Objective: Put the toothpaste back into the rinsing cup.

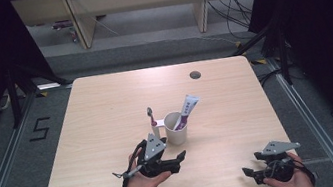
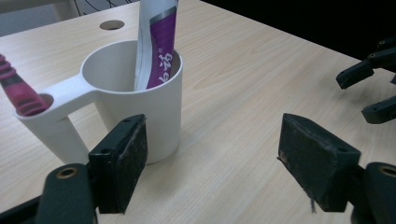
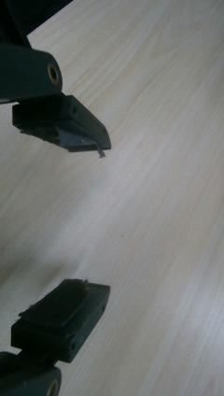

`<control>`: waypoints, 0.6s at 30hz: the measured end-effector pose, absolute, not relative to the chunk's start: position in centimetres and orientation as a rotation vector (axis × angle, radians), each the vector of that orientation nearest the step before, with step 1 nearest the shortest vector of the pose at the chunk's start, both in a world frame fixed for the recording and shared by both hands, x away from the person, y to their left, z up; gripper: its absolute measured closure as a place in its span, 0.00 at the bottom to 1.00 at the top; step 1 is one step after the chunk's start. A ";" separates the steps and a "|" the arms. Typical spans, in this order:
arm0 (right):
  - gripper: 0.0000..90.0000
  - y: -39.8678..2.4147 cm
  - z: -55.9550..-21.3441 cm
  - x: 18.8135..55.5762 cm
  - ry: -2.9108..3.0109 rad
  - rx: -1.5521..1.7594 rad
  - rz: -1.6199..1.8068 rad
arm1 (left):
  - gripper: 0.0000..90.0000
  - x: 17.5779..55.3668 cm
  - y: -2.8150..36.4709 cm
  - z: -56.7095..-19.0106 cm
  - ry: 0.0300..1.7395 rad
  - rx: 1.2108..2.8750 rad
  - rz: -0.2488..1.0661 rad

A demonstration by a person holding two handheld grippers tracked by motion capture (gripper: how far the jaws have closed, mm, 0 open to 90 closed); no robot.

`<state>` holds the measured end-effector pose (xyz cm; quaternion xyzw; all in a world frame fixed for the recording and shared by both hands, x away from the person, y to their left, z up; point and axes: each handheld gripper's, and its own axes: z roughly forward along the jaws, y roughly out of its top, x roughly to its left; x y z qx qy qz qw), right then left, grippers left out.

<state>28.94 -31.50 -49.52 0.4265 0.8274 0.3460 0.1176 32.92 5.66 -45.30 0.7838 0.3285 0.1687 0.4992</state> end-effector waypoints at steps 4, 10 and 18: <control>0.29 -31.5 -49.4 28.9 2.418 1.252 1.007 | 0.23 32.7 6.1 -45.5 0.790 1.905 0.392; 0.27 -31.8 -49.3 29.1 2.411 1.229 1.017 | 0.19 32.2 7.0 -45.9 0.797 1.904 0.390; 0.24 -31.7 -49.4 29.1 2.403 1.228 1.042 | 0.18 31.1 8.9 -46.6 0.798 1.933 0.380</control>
